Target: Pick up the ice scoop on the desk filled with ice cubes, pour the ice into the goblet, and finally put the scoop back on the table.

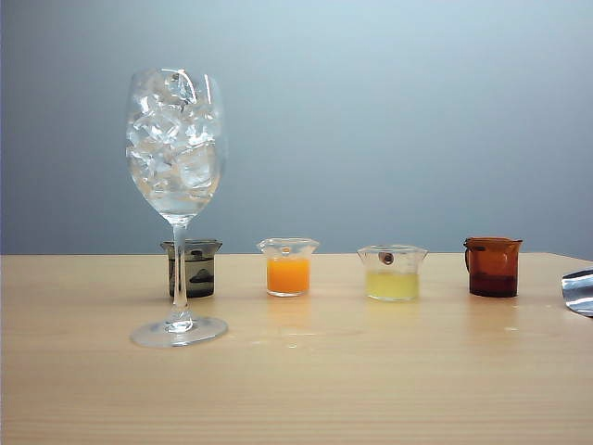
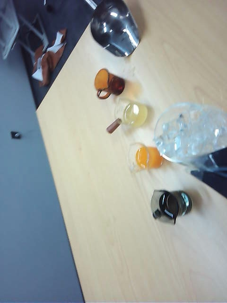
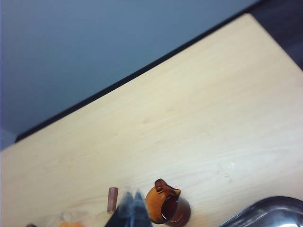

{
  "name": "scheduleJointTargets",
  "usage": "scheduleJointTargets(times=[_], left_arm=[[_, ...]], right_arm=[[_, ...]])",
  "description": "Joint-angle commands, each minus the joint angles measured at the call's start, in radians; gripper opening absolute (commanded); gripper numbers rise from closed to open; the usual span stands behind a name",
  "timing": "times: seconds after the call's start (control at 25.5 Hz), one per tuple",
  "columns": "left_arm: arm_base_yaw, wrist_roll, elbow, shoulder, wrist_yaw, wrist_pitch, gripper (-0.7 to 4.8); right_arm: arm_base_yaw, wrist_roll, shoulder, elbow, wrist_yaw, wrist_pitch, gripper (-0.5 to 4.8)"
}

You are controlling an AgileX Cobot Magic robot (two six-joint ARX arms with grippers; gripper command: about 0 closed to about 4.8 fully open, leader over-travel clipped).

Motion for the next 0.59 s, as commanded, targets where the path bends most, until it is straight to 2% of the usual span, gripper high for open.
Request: scheduleJointTargets(times=[0.04, 0.16, 0.27, 0.35, 0.59], left_arm=[[0.001, -0.004, 0.005, -0.030, -0.055, 0.019, -0.05], [0.001, -0.003, -0.003, -0.045, -0.075, 0.012, -0.05], [0.002, -0.005, -0.056, -0.089, -0.087, 0.018, -0.05], [0.002, -0.015, -0.081, -0.116, -0.120, 0.017, -0.05], [0.001, -0.015, -0.220, -0.242, -0.121, 0.111, -0.06]], right_arm=[[0.147, -0.115, -0.044, -0.002, 0.136, 0.008, -0.03], [0.262, -0.208, -0.080, -0.023, 0.170, 0.007, -0.03], [0.343, -0.219, -0.131, -0.086, 0.216, 0.013, -0.03], [0.356, -0.226, -0.161, -0.126, 0.222, 0.018, -0.03], [0.355, -0.267, -0.296, -0.328, 0.227, 0.134, -0.03]])
